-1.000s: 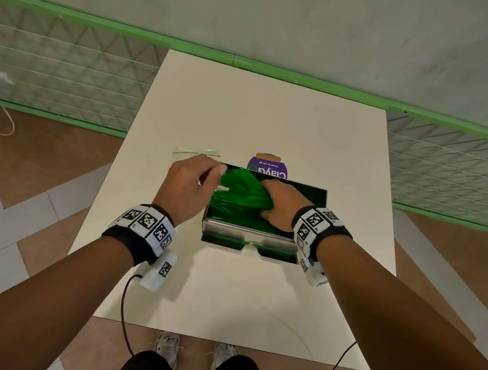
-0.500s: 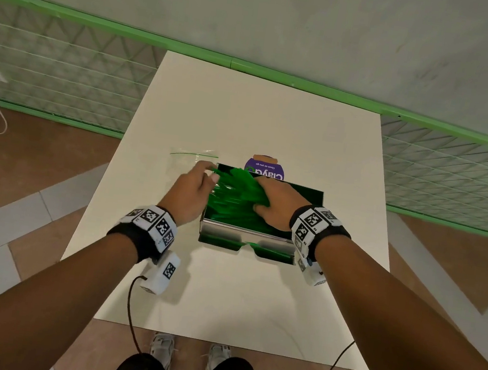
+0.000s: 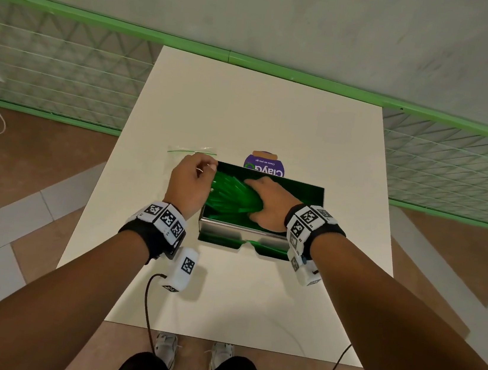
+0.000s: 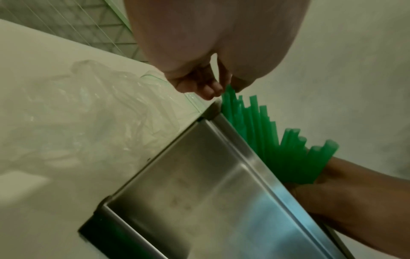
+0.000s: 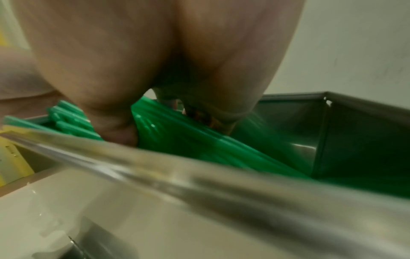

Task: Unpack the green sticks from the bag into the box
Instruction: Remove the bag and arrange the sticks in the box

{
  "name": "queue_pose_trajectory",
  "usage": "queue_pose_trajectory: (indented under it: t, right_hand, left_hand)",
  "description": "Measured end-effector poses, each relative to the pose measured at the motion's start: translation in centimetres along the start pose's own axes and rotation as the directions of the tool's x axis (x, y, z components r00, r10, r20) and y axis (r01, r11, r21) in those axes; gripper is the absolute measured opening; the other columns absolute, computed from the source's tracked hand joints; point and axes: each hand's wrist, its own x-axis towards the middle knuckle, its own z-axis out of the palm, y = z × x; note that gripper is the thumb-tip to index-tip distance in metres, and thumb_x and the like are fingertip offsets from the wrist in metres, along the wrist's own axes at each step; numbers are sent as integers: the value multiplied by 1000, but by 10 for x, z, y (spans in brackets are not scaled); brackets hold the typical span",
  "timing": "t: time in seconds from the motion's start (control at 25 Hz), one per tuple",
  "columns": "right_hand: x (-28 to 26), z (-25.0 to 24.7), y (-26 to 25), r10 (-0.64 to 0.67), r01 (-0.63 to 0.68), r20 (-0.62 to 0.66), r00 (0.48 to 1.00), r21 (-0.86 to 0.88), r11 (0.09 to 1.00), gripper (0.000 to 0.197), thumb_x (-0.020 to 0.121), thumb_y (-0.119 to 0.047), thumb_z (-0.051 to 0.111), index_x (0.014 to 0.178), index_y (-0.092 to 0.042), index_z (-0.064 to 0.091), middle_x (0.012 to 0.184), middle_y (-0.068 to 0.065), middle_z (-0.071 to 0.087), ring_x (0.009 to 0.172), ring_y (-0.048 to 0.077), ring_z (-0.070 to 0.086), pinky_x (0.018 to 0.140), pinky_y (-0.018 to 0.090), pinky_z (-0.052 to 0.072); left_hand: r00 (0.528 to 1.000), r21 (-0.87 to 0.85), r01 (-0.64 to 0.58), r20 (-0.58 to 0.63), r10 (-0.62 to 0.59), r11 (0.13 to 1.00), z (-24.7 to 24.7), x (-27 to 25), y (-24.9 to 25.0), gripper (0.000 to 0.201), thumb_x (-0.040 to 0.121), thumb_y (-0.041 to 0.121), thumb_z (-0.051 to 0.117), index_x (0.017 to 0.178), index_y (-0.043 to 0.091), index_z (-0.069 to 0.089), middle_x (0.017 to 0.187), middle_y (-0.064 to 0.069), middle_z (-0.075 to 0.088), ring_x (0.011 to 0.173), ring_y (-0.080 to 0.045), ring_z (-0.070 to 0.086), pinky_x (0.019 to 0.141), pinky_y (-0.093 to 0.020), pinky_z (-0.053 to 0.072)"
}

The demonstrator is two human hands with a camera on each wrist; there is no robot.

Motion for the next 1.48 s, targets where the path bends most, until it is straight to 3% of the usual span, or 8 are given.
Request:
queue_pose_trajectory:
  t: [0.24, 0.44, 0.56, 0.68, 0.88, 1.04, 1.2, 1.48]
  right_hand:
    - [8, -8, -15, -26, 31, -67, 997, 77, 997, 52, 89, -25, 72, 132, -14, 44, 112, 8, 66, 94, 23, 65, 73, 29, 47]
    - [6, -14, -21, -110, 109, -127, 986, -13, 994, 61, 86, -34, 74, 136, -16, 45, 121, 5, 61, 105, 22, 62, 88, 34, 52]
    - [4, -11, -8, -56, 53, -34, 998, -81, 995, 79, 75, -46, 81, 140, -18, 45, 127, 4, 58, 110, 22, 59, 94, 35, 51]
    - [-1, -4, 11, 43, -42, 8, 999, -126, 991, 97, 68, -54, 80, 148, -20, 36, 134, 8, 55, 116, 28, 59, 98, 43, 51]
    - [-9, -3, 16, 72, -63, 15, 997, -329, 942, 76, 83, -41, 72, 148, -20, 39, 126, 9, 57, 114, 30, 58, 98, 43, 47]
    - [-5, -6, 11, 55, -56, -12, 998, -191, 980, 44, 81, -30, 74, 121, -20, 58, 104, 6, 64, 95, 28, 65, 83, 39, 55]
    - [-8, -13, 7, 52, -77, -110, 993, -239, 968, 50, 86, -31, 70, 132, -24, 50, 106, 7, 64, 98, 31, 66, 79, 38, 55]
    - [-3, -13, 6, 46, -62, -56, 997, -323, 944, 75, 77, -39, 76, 142, -25, 41, 129, 5, 60, 112, 28, 61, 86, 42, 55]
  left_hand:
    - [988, -116, -78, -143, 61, 990, -7, -2, 5, 13, 97, 9, 56, 99, 11, 69, 98, -6, 70, 90, -17, 63, 81, -16, 48]
    - [988, -192, -29, -157, -2, 981, -10, 7, 9, 16, 94, 1, 54, 98, 13, 64, 92, -3, 65, 77, -4, 59, 73, -12, 47]
    - [996, -100, 69, 65, -63, 993, -1, 3, 1, 22, 91, 0, 52, 99, 17, 65, 100, -5, 64, 78, -12, 60, 80, -32, 53]
    - [994, -145, 97, 70, -87, 985, 1, 0, 1, 17, 92, 18, 50, 99, 21, 65, 115, -9, 63, 93, -20, 61, 93, -40, 52]
    - [994, -55, 42, 104, -36, 998, 3, -5, 10, 24, 104, 21, 46, 120, 15, 62, 119, -4, 46, 94, -4, 54, 77, -1, 40]
    - [995, -86, 58, 81, -51, 995, 4, -5, 9, 28, 105, 24, 43, 123, 14, 62, 122, -5, 49, 111, -14, 51, 98, -23, 37]
    - [997, -90, 48, 57, -42, 995, 2, -1, 3, 30, 104, 29, 43, 120, 13, 64, 123, -7, 58, 114, -16, 54, 100, -28, 39]
    - [999, -75, -1, 53, 5, 997, 5, -2, -3, 19, 99, 19, 54, 116, 21, 64, 106, -4, 55, 83, -14, 55, 79, -29, 51]
